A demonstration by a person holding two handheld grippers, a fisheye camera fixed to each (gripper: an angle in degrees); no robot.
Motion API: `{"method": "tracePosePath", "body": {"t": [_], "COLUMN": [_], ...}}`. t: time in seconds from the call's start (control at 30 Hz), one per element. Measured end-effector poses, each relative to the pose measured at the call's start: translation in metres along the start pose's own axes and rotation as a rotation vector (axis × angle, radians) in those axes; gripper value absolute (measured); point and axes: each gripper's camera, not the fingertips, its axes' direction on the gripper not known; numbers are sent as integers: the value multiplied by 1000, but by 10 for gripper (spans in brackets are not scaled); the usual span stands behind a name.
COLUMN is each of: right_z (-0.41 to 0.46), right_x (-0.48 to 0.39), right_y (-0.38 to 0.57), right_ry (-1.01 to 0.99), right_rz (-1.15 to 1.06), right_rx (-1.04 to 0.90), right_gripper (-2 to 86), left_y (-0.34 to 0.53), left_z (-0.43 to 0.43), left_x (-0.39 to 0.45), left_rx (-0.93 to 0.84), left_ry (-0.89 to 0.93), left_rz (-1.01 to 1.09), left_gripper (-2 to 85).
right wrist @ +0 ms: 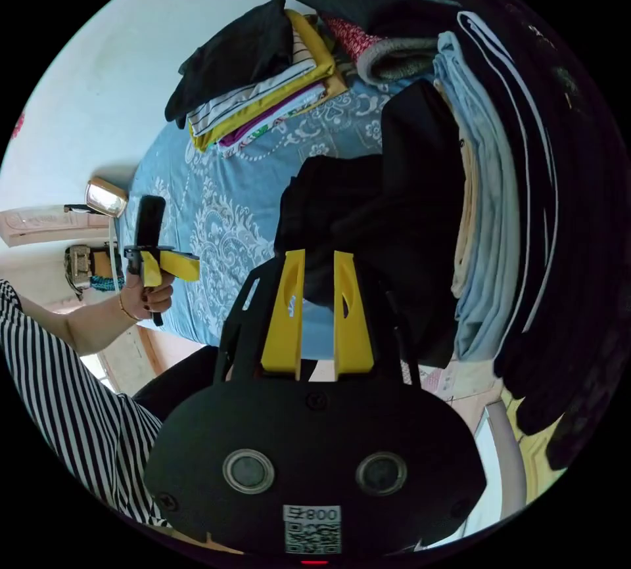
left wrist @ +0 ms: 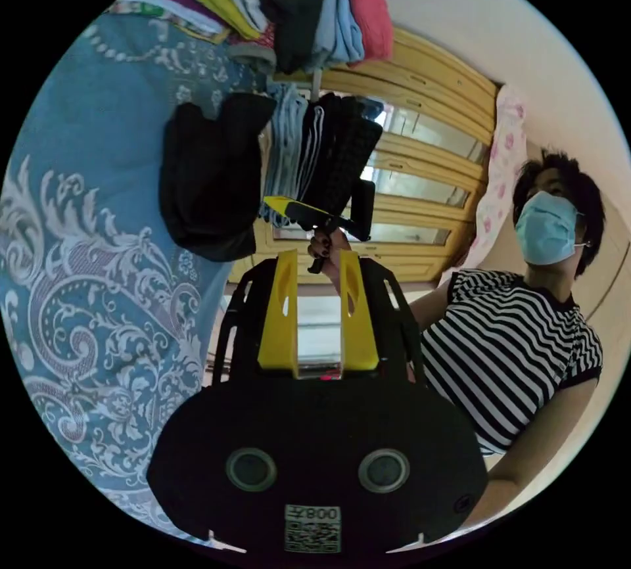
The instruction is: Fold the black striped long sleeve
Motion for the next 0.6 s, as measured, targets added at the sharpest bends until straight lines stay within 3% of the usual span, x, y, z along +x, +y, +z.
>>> {"method": "tracePosePath", "body": {"t": [0.2, 0.33, 0.6], "right_z": [-5, -19, -146], "right_x": [24, 39, 87], "right_y": [52, 97, 188], "right_ry": [-32, -46, 103], "right_rz": [34, 66, 155], "right_rx": [3, 29, 301], "right_gripper": [73, 72, 71], "left_y": [16, 28, 38], "left_z": [50, 74, 158], "left_x": [-8, -18, 7], "left_rx": [-110, -110, -233], "left_ry": [-140, -116, -83], "left_rz": [-8, -22, 33], "left_gripper": [142, 159, 163]}}
